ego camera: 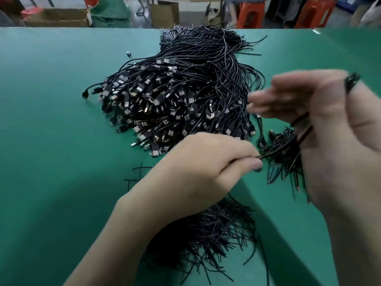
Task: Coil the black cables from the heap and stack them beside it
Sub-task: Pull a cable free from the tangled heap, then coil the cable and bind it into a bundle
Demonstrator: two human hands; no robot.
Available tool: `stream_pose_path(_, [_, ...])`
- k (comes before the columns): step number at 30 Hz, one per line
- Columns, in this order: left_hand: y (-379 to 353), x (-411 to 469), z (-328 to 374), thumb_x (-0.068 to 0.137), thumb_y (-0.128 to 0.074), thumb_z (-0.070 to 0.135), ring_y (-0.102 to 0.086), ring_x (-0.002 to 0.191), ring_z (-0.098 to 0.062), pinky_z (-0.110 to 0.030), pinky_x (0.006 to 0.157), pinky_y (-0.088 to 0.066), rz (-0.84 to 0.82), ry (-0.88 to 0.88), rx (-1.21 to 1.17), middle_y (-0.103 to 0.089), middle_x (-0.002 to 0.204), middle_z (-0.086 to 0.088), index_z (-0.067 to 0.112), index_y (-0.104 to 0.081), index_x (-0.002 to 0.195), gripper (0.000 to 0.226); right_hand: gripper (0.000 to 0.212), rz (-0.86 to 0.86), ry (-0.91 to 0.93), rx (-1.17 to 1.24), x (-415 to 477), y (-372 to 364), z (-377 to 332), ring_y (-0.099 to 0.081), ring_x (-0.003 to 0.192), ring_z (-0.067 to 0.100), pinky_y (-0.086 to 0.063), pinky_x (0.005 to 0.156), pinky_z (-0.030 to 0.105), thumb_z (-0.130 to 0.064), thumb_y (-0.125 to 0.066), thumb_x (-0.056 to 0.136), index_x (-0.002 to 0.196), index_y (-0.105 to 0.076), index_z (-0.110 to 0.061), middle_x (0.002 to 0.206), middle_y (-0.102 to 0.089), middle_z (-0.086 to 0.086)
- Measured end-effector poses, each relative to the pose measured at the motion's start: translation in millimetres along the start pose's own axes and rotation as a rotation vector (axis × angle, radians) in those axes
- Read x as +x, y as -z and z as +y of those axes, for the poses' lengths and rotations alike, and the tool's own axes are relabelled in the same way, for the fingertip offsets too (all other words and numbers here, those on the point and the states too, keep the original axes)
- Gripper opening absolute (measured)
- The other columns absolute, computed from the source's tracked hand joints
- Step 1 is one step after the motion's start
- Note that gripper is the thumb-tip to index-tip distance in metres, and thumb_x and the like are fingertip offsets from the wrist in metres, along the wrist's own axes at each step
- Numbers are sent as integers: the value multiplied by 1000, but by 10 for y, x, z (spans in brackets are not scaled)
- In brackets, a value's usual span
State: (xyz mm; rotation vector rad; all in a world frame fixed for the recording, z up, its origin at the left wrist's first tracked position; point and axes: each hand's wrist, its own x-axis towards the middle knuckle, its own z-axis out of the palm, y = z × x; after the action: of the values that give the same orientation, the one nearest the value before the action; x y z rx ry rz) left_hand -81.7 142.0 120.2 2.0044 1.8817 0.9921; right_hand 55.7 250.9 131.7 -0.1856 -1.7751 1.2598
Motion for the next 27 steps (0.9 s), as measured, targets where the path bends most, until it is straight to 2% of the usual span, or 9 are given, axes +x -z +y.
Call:
stream_pose_path(4, [266, -62, -30, 99, -64, 31, -42, 56, -2, -13, 57, -30, 289, -65, 61, -38, 58, 21, 20, -70, 78, 24, 42, -204, -130, -477, -77, 61, 99, -60, 58, 7, -42, 56, 15, -43, -38, 109, 88, -71, -29, 65, -62, -11])
stream_pose_path(7, [313, -71, -125, 100, -61, 32, -37, 54, -2, -11, 55, -26, 408, -59, 1, -36, 57, 16, 18, -66, 78, 26, 62, -597, -474, -51, -91, 15, 92, -37, 52, 8, -32, 54, 17, -58, -26, 105, 85, -74, -24, 55, -41, -11])
stream_pose_path(9, [235, -54, -136, 103, -57, 28, -38, 54, -3, -14, 53, -29, 398, -41, -168, -41, 60, 13, 18, -63, 82, 24, 53, -738, -551, 306, -96, -37, 47, -36, 52, 10, -33, 56, 19, -45, -31, 108, 90, -73, -17, 56, -40, -10])
stream_pose_path(12, [20, -17, -126, 108, -48, 13, -55, 67, -7, -21, 61, -43, 337, -38, -296, -58, 75, 11, 17, -62, 90, 23, 32, -687, -486, 607, -99, -111, 27, -35, 51, 9, -31, 52, 21, -29, -46, 106, 97, -71, -11, 58, -43, -14])
stream_pose_path(15, [-195, -2, -126, 98, -50, 1, -66, 85, -25, -43, 76, -56, 228, 45, -314, -67, 88, 4, 31, -61, 90, 33, 31, -404, -405, 776, -64, -167, 13, -35, 49, 6, -31, 47, 22, -31, -44, 104, 97, -69, -14, 58, -46, -12])
stream_pose_path(18, [-257, 2, -101, 98, -45, 20, -65, 97, -29, -50, 85, -54, 49, 119, -148, -66, 100, 11, 44, -60, 94, 29, 36, -112, -289, 571, -45, -162, 31, -50, 55, 11, -45, 56, 22, -30, -39, 105, 95, -72, -19, 65, -58, -6])
stream_pose_path(20, [-219, -2, -80, 101, -42, 27, -64, 105, -26, -48, 91, -53, -64, 87, 29, -67, 111, 6, 27, -67, 118, 30, 38, -14, -196, 297, -55, -133, 62, -65, 70, 17, -53, 69, 28, -25, -35, 110, 97, -70, -18, 78, -70, 0])
stream_pose_path(23, [-56, -5, -89, 107, -46, 31, -61, 88, -16, -40, 81, -50, -89, 39, 229, -55, 91, 16, 28, -67, 107, 21, 32, -16, -106, -214, -79, -65, 109, -75, 86, 17, -58, 79, 30, -23, -37, 111, 102, -67, -15, 90, -76, 0])
stream_pose_path(27, [207, -77, -204, 101, -53, 45, -55, 72, -7, -31, 72, -39, 91, 4, 323, -60, 78, 14, 31, -77, 92, 30, 35, -184, -273, -586, -100, -72, 103, -71, 71, 4, -56, 68, 27, -40, -40, 105, 91, -68, -25, 75, -73, -10])
